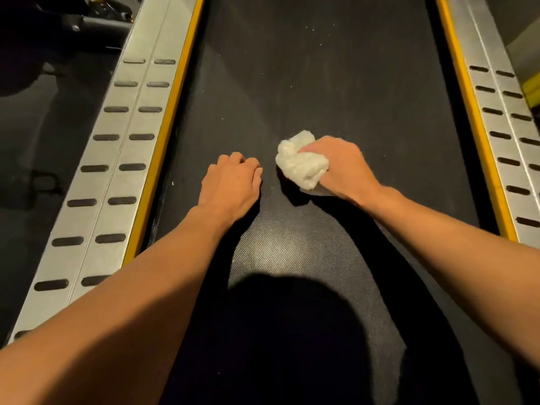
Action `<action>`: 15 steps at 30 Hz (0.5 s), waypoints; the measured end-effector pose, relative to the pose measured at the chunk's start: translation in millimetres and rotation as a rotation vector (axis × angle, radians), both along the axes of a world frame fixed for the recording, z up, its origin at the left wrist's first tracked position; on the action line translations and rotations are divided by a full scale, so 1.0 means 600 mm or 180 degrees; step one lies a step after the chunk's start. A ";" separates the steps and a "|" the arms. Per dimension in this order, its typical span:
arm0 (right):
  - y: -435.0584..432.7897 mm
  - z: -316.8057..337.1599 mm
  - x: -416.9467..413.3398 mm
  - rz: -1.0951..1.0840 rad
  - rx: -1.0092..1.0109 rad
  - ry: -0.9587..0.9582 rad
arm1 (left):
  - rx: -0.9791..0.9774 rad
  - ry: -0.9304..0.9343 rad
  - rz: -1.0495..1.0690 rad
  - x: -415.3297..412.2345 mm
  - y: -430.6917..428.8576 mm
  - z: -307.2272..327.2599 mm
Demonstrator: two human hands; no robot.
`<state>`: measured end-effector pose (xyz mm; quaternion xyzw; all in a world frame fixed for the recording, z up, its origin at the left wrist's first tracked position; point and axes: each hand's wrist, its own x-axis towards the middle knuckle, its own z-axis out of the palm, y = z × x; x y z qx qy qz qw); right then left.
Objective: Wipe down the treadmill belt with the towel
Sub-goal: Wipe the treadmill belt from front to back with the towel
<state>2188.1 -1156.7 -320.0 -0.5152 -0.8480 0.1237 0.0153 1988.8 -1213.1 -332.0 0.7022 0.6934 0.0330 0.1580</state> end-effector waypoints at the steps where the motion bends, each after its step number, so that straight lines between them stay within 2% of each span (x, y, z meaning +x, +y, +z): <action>1: 0.024 -0.002 0.015 -0.0277 0.0067 0.0093 | 0.0004 0.0002 -0.0012 0.002 0.001 0.001; 2: 0.029 -0.005 0.022 -0.0464 0.0060 0.0123 | 0.0007 0.0007 -0.0018 0.004 0.003 0.002; 4: -0.009 -0.010 0.010 -0.0416 -0.0163 0.0114 | -0.0008 0.0007 -0.0017 0.012 0.005 0.005; 8: -0.112 0.001 -0.022 0.0661 -0.0636 0.0048 | -0.0085 -0.0057 -0.0023 0.033 0.005 0.008; 9: -0.101 0.009 -0.016 0.0609 -0.0421 -0.0099 | -0.0101 -0.0075 -0.0056 0.037 0.004 0.008; 11: -0.039 0.013 0.021 0.0003 -0.0056 -0.0367 | -0.0100 -0.0072 -0.0163 0.040 0.003 0.006; 13: 0.028 0.017 0.080 -0.0701 0.0101 -0.0105 | -0.0103 -0.0070 -0.0242 0.042 0.001 0.003; 15: 0.043 0.013 0.119 -0.0915 0.0116 -0.0139 | -0.0098 -0.0075 -0.0273 0.046 0.001 0.005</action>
